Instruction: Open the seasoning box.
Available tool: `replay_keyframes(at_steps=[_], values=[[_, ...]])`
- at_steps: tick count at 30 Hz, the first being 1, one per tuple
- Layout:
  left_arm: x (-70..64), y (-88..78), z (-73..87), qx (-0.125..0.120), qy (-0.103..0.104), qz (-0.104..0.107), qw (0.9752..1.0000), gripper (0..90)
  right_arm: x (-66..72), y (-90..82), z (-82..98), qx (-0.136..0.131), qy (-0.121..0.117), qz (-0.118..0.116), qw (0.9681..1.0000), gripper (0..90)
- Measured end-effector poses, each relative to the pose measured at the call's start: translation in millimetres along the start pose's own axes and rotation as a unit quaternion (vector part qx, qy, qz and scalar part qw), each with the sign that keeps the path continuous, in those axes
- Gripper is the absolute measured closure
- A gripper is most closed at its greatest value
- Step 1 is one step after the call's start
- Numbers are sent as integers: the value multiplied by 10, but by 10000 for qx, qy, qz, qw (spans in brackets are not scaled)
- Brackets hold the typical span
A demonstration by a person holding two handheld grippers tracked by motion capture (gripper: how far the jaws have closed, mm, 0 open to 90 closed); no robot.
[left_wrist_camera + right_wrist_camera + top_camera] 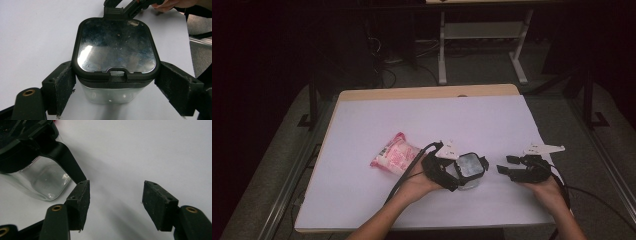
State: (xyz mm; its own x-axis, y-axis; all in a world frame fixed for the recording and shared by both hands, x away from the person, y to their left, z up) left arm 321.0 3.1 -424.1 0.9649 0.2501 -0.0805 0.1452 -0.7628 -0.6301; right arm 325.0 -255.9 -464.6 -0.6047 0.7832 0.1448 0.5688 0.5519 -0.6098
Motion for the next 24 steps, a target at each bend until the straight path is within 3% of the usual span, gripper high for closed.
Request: replay_keyframes(at_steps=[24], values=[[7,-46,-11,-97,-14,124,9999,173,14,11,0,45,-11,1,10000,386]])
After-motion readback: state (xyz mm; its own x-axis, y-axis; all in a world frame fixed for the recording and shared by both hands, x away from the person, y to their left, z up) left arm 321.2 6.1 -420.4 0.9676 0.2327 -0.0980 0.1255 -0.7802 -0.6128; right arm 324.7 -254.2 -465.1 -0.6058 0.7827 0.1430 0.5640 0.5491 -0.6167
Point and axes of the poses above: each handheld gripper's, and its own axes: y roughly forward along the jaws, z roughly out of its underside, x roughly to its left, the point moved 4 cm from there along y, roughly forward along the jaws, and after that the axes turned 3 degrees about z, right-handed, at the moved point
